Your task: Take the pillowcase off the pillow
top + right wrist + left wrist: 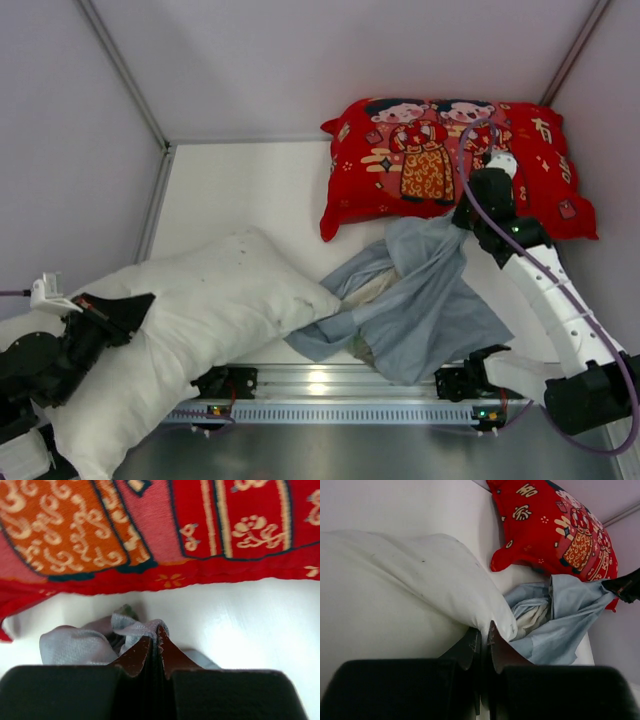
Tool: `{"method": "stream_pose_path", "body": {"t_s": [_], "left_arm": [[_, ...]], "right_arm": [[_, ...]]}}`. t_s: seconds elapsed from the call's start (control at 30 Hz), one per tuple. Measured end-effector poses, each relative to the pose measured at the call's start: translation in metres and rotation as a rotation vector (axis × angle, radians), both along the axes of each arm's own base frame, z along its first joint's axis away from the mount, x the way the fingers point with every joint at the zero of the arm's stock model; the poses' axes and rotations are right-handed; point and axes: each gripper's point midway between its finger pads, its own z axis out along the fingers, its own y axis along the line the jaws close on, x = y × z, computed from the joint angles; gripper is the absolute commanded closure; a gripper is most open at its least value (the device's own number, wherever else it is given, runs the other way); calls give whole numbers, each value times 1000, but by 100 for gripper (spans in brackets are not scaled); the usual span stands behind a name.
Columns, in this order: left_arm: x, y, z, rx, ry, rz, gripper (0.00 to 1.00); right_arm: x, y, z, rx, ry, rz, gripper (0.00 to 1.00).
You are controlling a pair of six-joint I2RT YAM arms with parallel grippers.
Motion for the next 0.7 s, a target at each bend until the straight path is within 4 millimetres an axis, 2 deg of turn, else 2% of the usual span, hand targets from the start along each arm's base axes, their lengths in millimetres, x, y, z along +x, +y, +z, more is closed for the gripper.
{"method": "stream_pose_path", "body": {"t_s": [0.03,0.07,0.1,0.13,0.2,0.27,0.3,0.37,0.4,0.47,0.57,0.6,0.63,0.7], "left_arm": [[1,0,-2,9,4,10,100],[3,0,-4,18,9,14,100],[4,-2,-6,29,15,18,100],[7,-5,-8,42,22,18,100],[14,-15,-13,78,44,15,100],[23,-28,-17,121,71,8,100],[28,-35,-19,140,84,5,100],[37,-48,-22,172,107,-1,100],[40,-53,-24,184,116,-4,100],[44,-59,-26,193,125,-8,100],[45,-62,-28,196,129,-15,100],[45,-63,-28,194,127,-15,100],[45,-63,-27,192,126,-17,100],[46,-64,-27,190,125,-18,100]], "right_arm": [[-1,6,1,12,-3,29,91],[-3,15,1,28,-4,70,77],[-5,25,1,45,-3,119,39],[-8,39,1,56,2,178,29],[-20,77,-2,45,27,326,20],[-39,122,-3,-3,53,463,18],[-54,151,-2,-32,51,548,18],[-94,200,1,-65,43,721,18],[-115,215,3,-74,37,793,18],[-146,233,10,-69,22,895,18],[-166,239,20,-18,-1,962,25],[-168,240,18,-3,0,974,32],[-171,243,12,17,7,988,37],[-180,253,-14,54,62,1016,47]]}}
